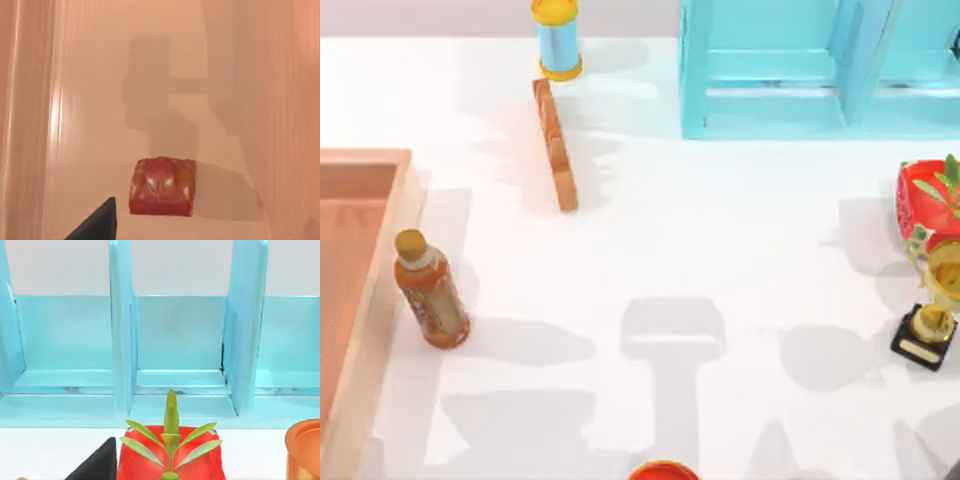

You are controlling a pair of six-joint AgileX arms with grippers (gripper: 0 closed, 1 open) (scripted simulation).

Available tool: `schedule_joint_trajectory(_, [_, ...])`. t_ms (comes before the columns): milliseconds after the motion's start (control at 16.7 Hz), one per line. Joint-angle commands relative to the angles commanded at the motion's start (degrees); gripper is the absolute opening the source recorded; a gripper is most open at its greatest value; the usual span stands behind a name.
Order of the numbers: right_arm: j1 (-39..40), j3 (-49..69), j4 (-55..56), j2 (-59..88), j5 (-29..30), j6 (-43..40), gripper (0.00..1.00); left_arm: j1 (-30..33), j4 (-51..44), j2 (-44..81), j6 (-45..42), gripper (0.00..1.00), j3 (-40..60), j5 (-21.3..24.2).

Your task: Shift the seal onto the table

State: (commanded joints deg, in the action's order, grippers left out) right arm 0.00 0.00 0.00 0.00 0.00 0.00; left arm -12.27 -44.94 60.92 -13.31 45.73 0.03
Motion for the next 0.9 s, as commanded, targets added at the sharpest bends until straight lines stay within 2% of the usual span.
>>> schedule_joint_trajectory(420, [0.0, 0.0, 0.0, 0.0, 0.0, 0.0, 1.0, -5.72, -19.86, 26.81, -5.93, 1.0, 21.1, -0.16])
schedule_joint_trajectory(600, [0.0, 0.0, 0.0, 0.0, 0.0, 0.0, 1.0, -6.78, -23.31, 31.33, -7.0, 1.0, 25.19, -0.18])
schedule_joint_trajectory(900, [0.0, 0.0, 0.0, 0.0, 0.0, 0.0, 1.0, -6.59, -23.48, 31.58, -7.03, 1.0, 25.38, -0.19])
